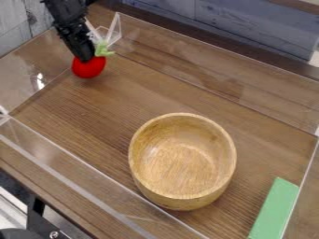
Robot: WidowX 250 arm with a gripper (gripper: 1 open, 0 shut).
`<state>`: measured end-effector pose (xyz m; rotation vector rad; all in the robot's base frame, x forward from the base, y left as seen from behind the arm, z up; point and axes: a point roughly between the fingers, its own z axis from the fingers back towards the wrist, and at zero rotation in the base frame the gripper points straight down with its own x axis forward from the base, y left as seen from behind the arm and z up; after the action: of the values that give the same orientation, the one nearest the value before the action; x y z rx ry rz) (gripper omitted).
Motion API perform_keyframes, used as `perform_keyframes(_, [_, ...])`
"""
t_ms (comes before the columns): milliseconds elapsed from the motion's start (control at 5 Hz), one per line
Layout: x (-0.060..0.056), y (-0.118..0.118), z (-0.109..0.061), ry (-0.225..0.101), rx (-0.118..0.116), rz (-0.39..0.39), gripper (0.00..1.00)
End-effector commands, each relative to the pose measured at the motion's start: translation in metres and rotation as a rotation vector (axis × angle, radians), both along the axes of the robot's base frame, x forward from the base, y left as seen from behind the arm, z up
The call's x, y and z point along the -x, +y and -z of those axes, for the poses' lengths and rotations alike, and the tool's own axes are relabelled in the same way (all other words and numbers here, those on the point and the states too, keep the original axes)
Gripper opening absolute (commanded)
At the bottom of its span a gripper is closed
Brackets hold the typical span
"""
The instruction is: Move the red object to the left side of the table
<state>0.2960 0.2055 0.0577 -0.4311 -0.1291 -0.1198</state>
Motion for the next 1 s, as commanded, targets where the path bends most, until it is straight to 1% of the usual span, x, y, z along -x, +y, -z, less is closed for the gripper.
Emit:
perform_keyframes(0, [0.003,0.011,-0.02,-0.053,-0.022,0.053,0.0])
perform_keyframes(200, [0.0,0.007,0.001,-0.038,-0.027,0.074,0.0])
perform_keyframes(400, [0.004,0.005,0.008,-0.023,-0.031,0.066,0.0])
perform_keyframes(600, [0.008,0.005,0.012,-0.005,-0.031,0.054,0.0])
perform_keyframes(800, [0.013,0.004,0.031,0.012,-0.031,0.075,0.0])
